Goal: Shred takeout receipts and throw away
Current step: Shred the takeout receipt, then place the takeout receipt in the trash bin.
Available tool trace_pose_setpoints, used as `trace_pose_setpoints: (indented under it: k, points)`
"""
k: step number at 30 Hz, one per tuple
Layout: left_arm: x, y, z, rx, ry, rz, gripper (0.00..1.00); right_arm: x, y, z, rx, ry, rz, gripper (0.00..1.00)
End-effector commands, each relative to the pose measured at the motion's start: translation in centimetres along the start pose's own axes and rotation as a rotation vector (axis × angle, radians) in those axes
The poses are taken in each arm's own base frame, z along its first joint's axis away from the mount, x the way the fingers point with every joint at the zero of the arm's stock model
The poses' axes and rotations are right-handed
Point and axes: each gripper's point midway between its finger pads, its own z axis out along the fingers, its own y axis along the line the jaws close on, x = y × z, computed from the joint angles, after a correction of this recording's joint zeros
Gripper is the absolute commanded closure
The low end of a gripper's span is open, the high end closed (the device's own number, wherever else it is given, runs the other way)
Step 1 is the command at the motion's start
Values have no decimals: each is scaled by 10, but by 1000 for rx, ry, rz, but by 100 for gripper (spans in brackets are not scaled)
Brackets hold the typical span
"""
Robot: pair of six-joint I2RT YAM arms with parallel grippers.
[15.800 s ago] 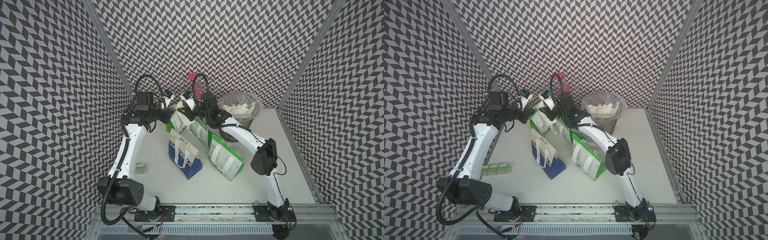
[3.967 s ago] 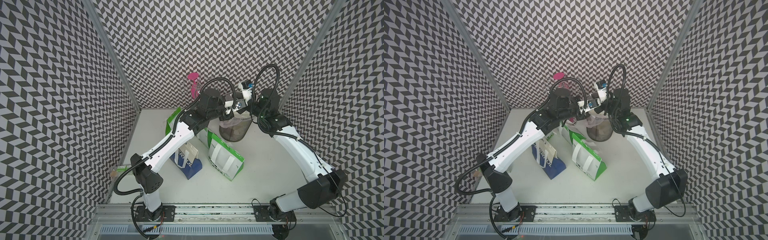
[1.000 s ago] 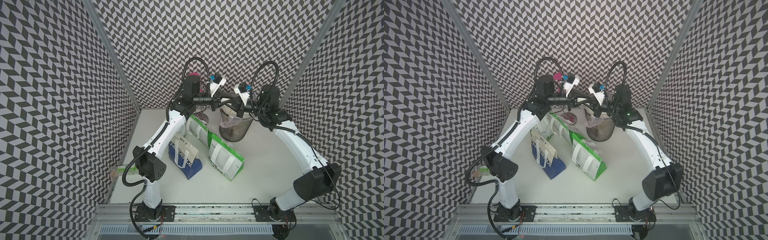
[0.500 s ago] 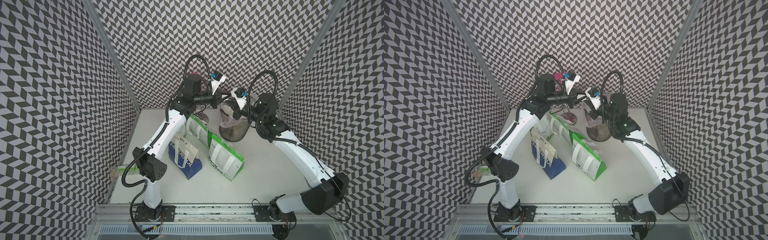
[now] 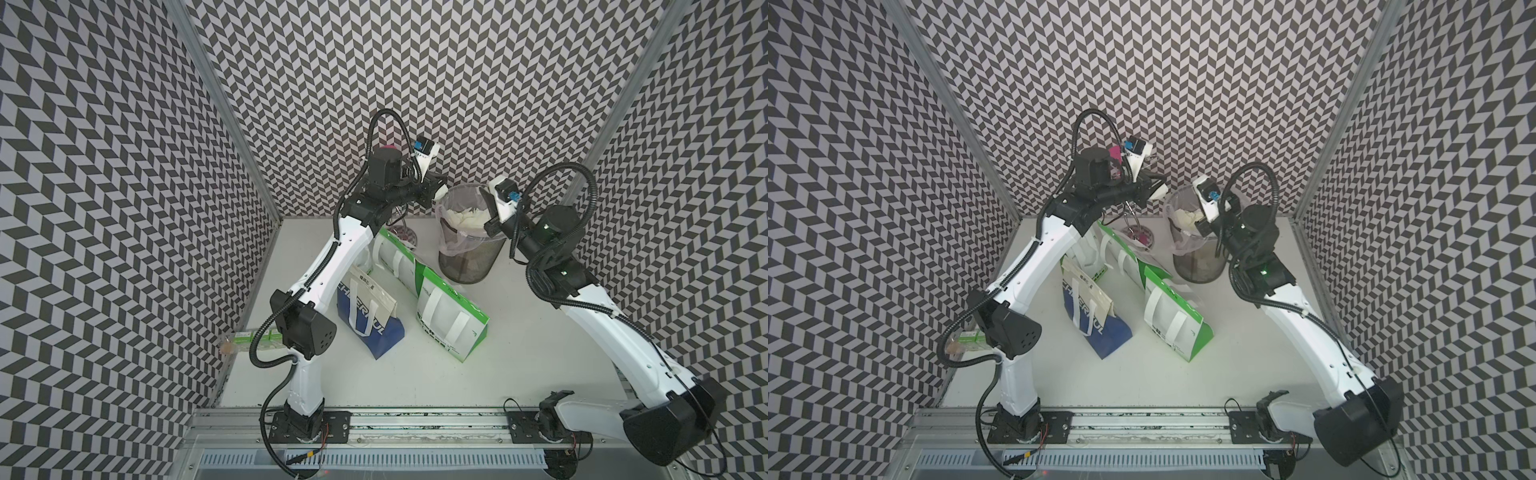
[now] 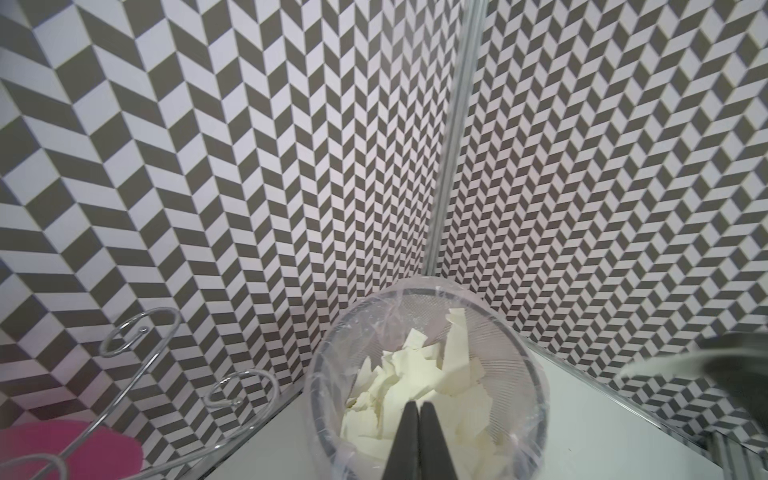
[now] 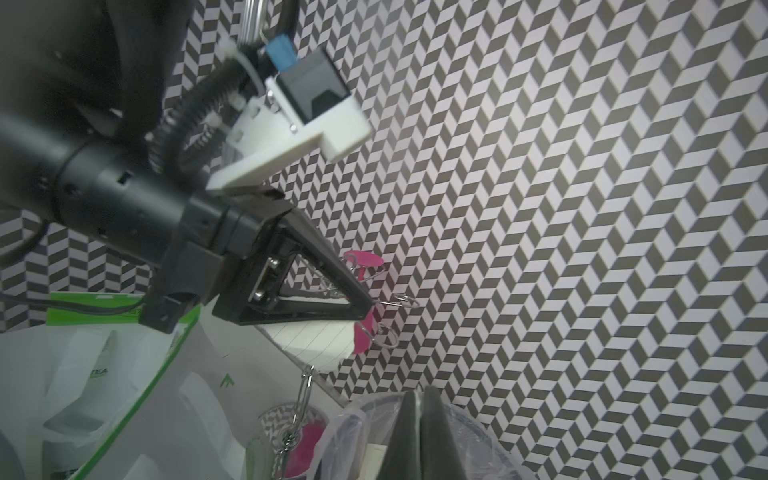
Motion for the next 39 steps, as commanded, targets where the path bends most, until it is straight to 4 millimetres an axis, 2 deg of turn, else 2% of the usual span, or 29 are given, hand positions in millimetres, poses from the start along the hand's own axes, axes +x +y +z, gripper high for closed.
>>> trace_pose_setpoints:
  k: [1,4,7,13,16,20,24,25,27,29,31,34,37,39]
  points:
    - [-11,-4,8,55,-52,-6,100,-30,-22,-13,45,-99,21,100]
    - [-16,-10,12,96,-80,-20,100,-16,-36,-11,82,-61,27,100]
    - [-12,-13,23,124,-87,-25,100,10,-45,5,52,28,66,100]
    - [-9,-31,45,197,-165,10,100,69,-30,40,-76,196,185,100]
    - [2,-29,59,218,-184,-18,98,100,-23,51,-113,278,234,100]
    - [25,-20,82,219,-136,-49,95,128,-22,58,-124,351,285,99]
    - [36,-14,93,213,-136,-36,91,144,-24,62,-118,396,312,82]
    - [36,-11,96,202,-137,-28,88,148,-26,63,-111,414,322,78]
    - [39,-8,100,200,-124,-27,68,151,-26,65,-125,435,330,61]
    - [39,-11,98,214,-129,-27,56,149,-27,66,-125,436,338,51]
    - [34,-11,96,211,-136,-23,47,146,-29,66,-125,435,339,45]
    - [17,-14,86,192,-154,10,37,133,-33,64,-124,413,335,38]
    - [-12,-15,63,147,-187,63,25,117,-40,56,-108,374,342,28]
    - [-27,-15,43,115,-183,86,22,110,-46,49,-87,358,358,22]
